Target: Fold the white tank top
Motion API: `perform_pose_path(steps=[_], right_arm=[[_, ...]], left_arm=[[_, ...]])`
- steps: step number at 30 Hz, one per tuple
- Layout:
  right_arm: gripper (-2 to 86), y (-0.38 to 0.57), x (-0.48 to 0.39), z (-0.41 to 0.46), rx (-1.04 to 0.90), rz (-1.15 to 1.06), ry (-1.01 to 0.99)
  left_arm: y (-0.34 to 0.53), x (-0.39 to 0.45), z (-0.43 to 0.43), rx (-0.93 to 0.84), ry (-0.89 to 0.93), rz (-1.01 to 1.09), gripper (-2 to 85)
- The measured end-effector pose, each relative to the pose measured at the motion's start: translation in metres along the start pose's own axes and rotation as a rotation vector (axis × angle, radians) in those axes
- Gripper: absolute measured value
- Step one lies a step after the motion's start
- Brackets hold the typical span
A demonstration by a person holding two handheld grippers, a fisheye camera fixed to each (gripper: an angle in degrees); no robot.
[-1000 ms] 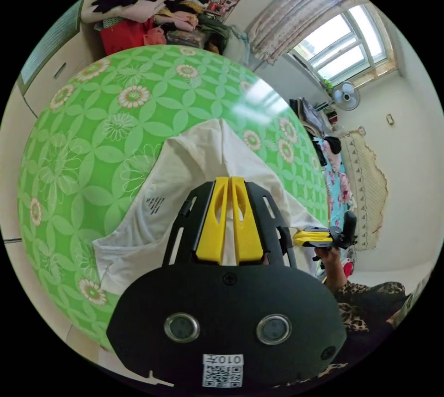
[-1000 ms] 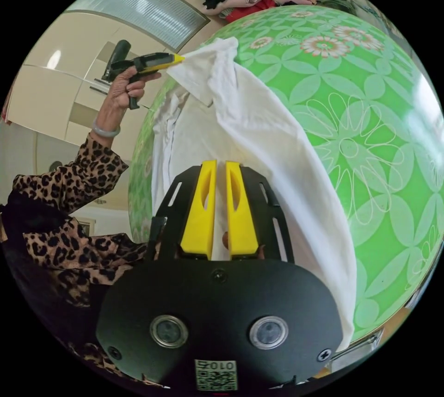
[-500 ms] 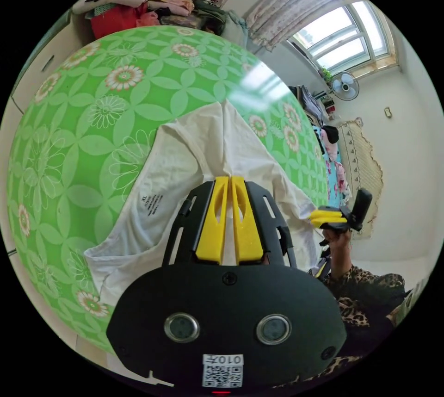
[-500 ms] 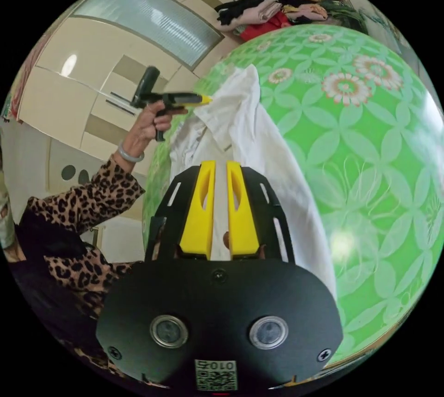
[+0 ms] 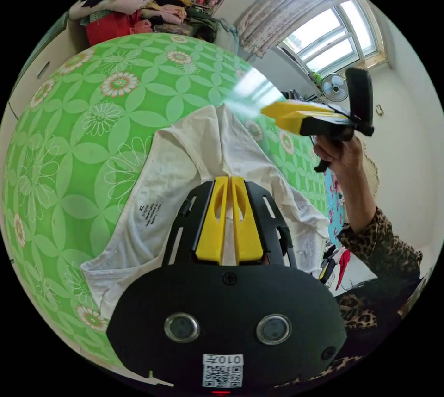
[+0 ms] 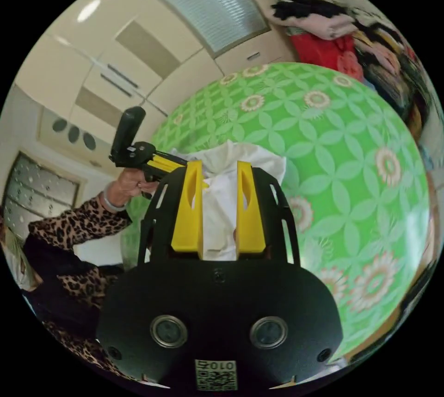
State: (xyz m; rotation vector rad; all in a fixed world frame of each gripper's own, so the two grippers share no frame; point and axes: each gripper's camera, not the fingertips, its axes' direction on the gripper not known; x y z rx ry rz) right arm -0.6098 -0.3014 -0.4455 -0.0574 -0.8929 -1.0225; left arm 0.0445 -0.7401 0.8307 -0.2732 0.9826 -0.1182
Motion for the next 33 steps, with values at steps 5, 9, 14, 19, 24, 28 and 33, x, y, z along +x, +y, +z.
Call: perform_pose_path(steps=[5, 9, 14, 19, 24, 28, 33], right_arm=[[10.6, -0.075, -0.005, 0.037, -0.189, -0.103, 0.161], [10.6, -0.117, -0.01, 0.058, -0.247, -0.202, 0.255], [10.8, -0.151, -0.01, 0.082, -0.342, -0.33, 0.239], [6.8, -0.171, -0.002, 0.1, -0.408, -0.451, 0.207], [3.0, -0.188, 0.017, 0.102, -0.427, -0.465, 0.074], [2.3, -0.208, 0.038, 0.075, -0.218, -0.428, -0.145], [2.3, -0.215, 0.057, 0.092, -0.255, -0.396, -0.076]], left_arm=[[0.016, -0.014, -0.001, 0.054, 0.029, 0.06, -0.2], [0.026, -0.028, 0.006, 0.074, 0.07, 0.061, -0.1], [0.034, -0.044, 0.016, 0.104, 0.138, 0.06, 0.0], [0.041, -0.051, 0.018, 0.13, 0.202, 0.109, 0.0], [0.041, -0.05, 0.013, 0.131, 0.214, 0.144, 0.0], [0.043, -0.043, 0.001, 0.184, 0.174, 0.174, 0.0], [0.047, -0.051, 0.003, 0.186, 0.213, 0.165, 0.0]])
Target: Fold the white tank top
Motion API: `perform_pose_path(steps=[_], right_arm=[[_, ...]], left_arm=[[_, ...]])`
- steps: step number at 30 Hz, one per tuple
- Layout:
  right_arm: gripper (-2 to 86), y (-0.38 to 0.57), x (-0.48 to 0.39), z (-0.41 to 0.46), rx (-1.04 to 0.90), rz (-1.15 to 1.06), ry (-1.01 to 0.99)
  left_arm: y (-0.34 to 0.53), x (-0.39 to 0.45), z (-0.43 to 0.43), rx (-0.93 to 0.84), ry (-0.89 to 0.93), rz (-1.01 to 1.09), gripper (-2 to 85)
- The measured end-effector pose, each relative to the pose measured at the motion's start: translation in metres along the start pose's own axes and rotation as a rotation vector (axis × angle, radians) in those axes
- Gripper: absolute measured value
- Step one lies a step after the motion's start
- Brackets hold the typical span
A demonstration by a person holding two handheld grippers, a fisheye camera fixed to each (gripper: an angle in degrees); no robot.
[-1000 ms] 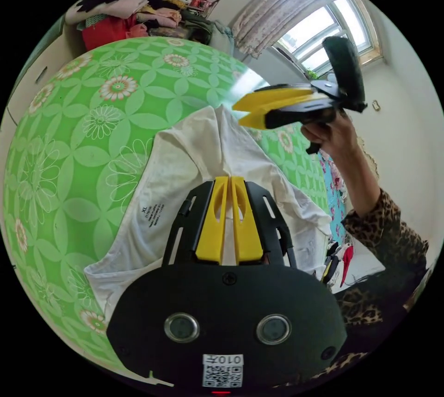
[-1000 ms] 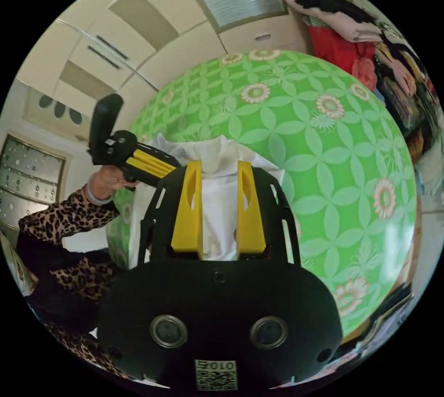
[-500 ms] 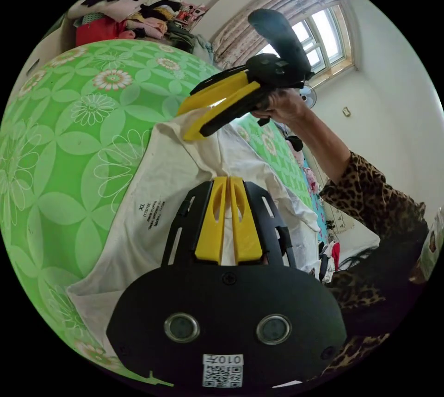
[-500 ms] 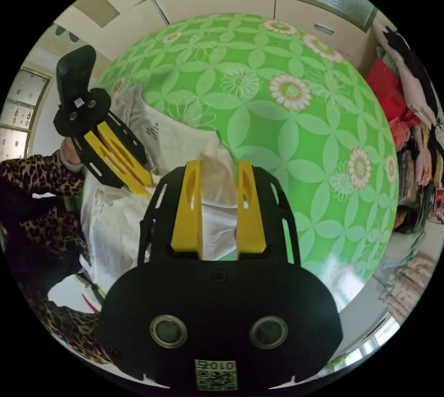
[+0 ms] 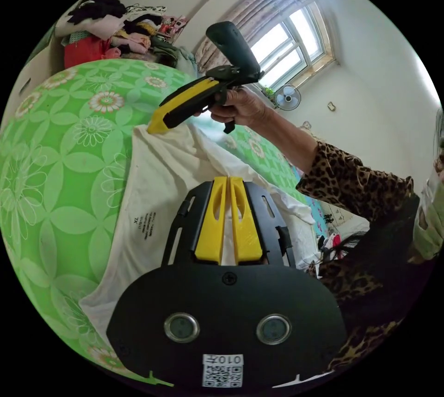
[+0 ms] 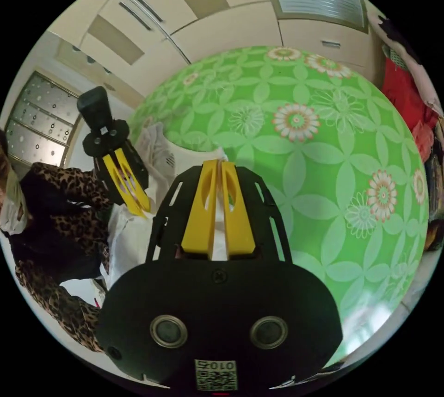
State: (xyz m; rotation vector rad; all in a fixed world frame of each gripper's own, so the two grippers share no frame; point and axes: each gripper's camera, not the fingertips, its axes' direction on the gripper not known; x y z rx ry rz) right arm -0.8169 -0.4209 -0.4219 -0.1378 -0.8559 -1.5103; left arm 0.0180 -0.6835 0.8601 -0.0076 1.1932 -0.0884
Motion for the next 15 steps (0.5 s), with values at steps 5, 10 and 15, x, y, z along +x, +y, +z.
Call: perform_pose_path(steps=[5, 10, 15], right_arm=[[3.4, -0.005, 0.007, 0.015, -0.029, 0.023, -0.021], [8.0, 0.035, 0.021, -0.03, 0.154, 0.165, -0.097], [10.0, 0.113, 0.045, -0.062, 0.218, 0.39, -0.033]], left_arm=[[-0.003, -0.001, 0.016, -0.118, -0.086, -0.029, -0.1], [-0.005, -0.004, 0.027, -0.118, -0.11, -0.062, -0.1], [-0.002, -0.017, 0.028, -0.094, -0.031, -0.117, -0.1]])
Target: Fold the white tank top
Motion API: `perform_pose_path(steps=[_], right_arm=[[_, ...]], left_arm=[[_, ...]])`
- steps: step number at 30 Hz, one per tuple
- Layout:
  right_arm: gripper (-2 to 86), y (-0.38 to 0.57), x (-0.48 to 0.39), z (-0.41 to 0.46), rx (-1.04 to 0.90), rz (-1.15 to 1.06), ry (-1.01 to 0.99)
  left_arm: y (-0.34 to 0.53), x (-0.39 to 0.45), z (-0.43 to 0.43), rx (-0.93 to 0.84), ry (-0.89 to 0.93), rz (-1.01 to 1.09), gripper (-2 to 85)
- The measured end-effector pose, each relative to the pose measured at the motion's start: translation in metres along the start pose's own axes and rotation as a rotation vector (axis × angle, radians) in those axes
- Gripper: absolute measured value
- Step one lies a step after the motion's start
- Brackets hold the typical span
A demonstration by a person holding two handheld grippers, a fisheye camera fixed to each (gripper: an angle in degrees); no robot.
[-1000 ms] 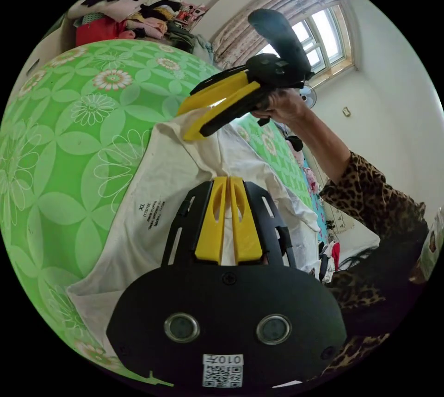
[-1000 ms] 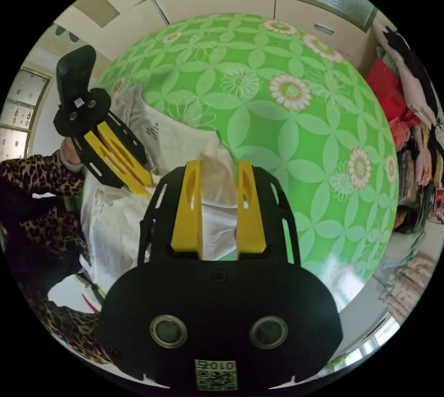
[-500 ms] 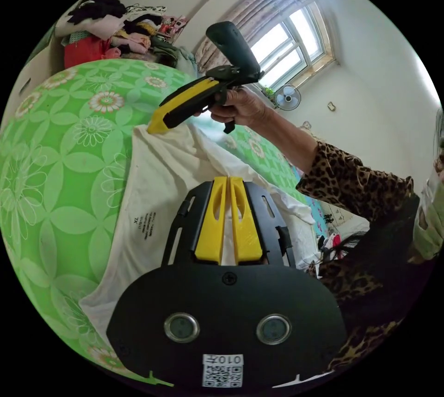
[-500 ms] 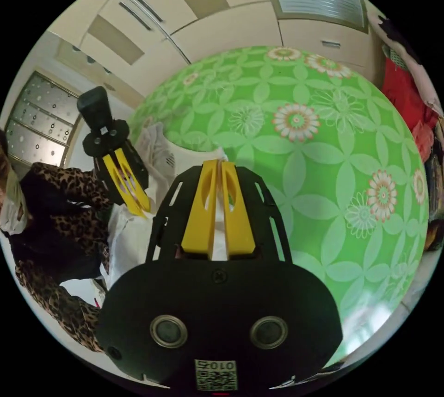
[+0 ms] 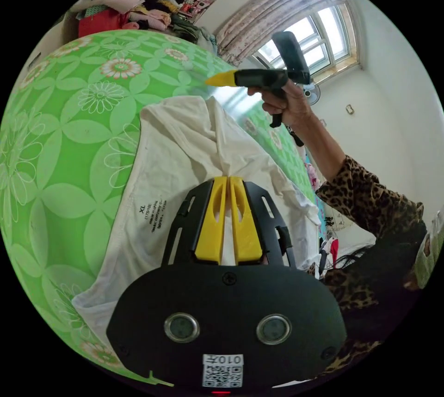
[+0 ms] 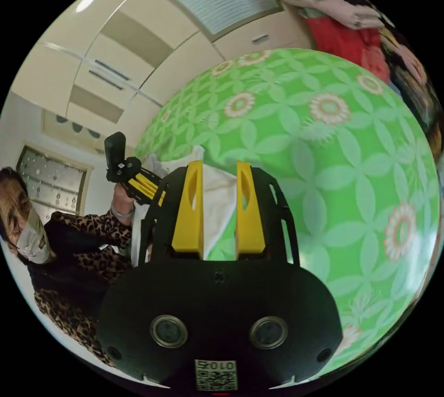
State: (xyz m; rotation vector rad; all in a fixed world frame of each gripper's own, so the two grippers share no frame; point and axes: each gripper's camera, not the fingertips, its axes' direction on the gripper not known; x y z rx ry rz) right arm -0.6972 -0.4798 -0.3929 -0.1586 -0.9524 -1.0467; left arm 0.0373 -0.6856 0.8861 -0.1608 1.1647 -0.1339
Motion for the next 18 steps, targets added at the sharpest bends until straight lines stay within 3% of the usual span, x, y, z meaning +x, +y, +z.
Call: perform_pose_path(steps=[7, 10, 13, 18], right_arm=[[5.0, 0.028, 0.007, 0.023, -0.122, 0.013, -0.131], [3.3, 0.039, -0.005, 0.011, -0.067, 0.007, -0.019], [3.2, 0.056, -0.004, -0.014, 0.015, 0.011, -0.066], [4.2, 0.07, -0.025, 0.0, -0.067, 0.012, 0.044]], left_arm=[[-0.004, 0.003, 0.004, 0.002, -0.013, 0.009, -0.1], [-0.005, 0.003, 0.004, 0.004, -0.013, 0.008, -0.1], [-0.006, 0.003, -0.001, 0.042, -0.037, -0.009, -0.1], [-0.009, 0.002, -0.001, 0.047, -0.064, -0.038, -0.1]])
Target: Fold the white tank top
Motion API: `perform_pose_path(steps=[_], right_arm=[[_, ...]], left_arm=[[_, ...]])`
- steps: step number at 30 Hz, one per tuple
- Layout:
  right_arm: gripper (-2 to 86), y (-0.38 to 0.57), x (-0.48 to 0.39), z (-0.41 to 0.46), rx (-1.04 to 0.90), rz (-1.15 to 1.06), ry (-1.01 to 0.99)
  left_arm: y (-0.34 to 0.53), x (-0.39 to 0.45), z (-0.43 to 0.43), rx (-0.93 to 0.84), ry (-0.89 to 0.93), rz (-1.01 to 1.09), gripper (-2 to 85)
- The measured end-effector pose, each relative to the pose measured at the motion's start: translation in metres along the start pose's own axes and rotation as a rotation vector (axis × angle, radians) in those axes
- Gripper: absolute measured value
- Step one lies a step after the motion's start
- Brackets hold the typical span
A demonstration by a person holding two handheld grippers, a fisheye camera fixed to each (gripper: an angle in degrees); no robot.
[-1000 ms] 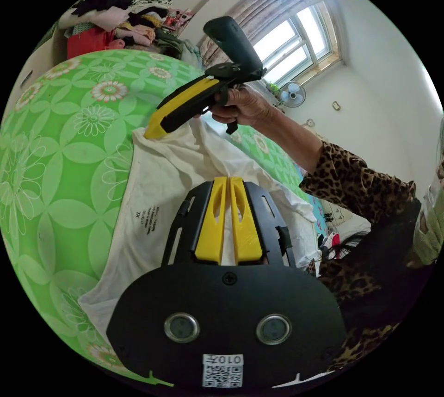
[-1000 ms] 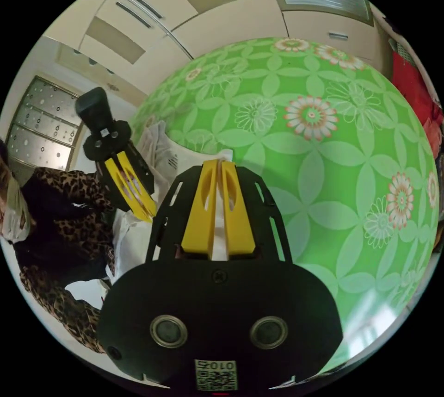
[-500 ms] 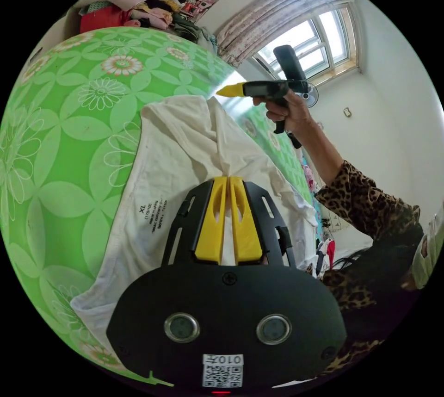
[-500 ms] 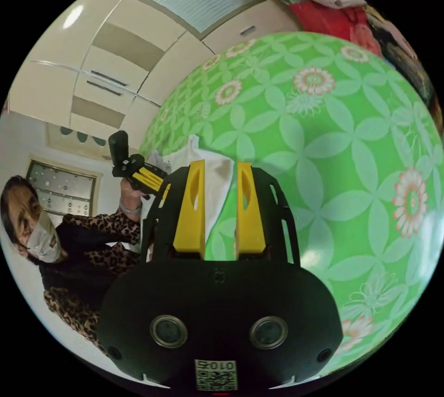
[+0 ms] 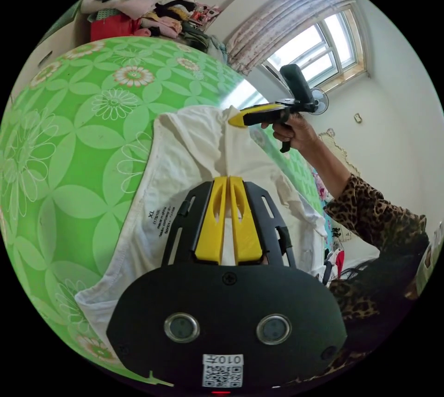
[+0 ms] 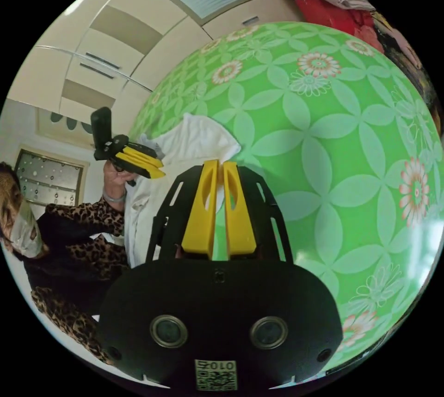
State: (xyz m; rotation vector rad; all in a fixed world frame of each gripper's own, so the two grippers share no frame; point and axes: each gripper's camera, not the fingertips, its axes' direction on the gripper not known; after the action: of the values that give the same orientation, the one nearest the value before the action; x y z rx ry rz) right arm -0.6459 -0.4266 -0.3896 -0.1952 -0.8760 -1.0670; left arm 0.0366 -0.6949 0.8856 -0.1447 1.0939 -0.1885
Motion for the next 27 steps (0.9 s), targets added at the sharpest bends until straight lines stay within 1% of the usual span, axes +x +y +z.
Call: perform_pose_path(steps=[2, 4, 6, 8, 11, 13, 16, 20, 22, 25, 27], right_arm=[[5.0, 0.008, -0.008, -0.008, 0.056, 0.038, 0.041], [5.9, 0.028, -0.029, -0.027, 0.153, 0.07, 0.154], [6.8, 0.05, -0.053, -0.04, 0.187, 0.096, 0.273], [8.0, 0.079, -0.083, -0.048, 0.193, 0.095, 0.313], [9.3, 0.131, -0.138, -0.044, 0.128, 0.03, 0.263], [9.8, 0.172, -0.179, -0.033, 0.11, 0.028, 0.295], [9.8, 0.207, -0.217, -0.013, 0.06, 0.059, 0.363], [7.7, 0.228, -0.251, 0.018, -0.03, 0.055, 0.456], [4.8, 0.235, -0.271, 0.035, -0.058, 0.042, 0.589], [2.7, 0.247, -0.296, 0.037, -0.031, 0.05, 0.766], [2.2, 0.255, -0.307, 0.034, -0.024, 0.05, 0.827]], left_arm=[[-0.002, -0.002, 0.002, -0.005, 0.01, -0.018, -0.1], [-0.003, -0.004, 0.003, -0.003, 0.017, -0.03, -0.1], [-0.004, -0.006, 0.004, 0.003, 0.029, -0.041, -0.1], [-0.005, -0.01, 0.004, 0.008, 0.049, -0.055, -0.1], [-0.005, -0.015, 0.002, 0.014, 0.072, -0.072, -0.1], [-0.006, -0.018, 0.001, 0.019, 0.083, -0.076, -0.1], [-0.009, -0.017, -0.006, 0.043, 0.122, -0.049, -0.1], [-0.014, -0.02, -0.003, 0.039, 0.197, -0.036, -0.1], [-0.015, -0.02, -0.002, 0.036, 0.212, -0.035, -0.1], [-0.019, -0.02, -0.003, 0.038, 0.257, -0.038, -0.2], [-0.02, -0.022, -0.006, 0.058, 0.307, -0.061, -0.2]])
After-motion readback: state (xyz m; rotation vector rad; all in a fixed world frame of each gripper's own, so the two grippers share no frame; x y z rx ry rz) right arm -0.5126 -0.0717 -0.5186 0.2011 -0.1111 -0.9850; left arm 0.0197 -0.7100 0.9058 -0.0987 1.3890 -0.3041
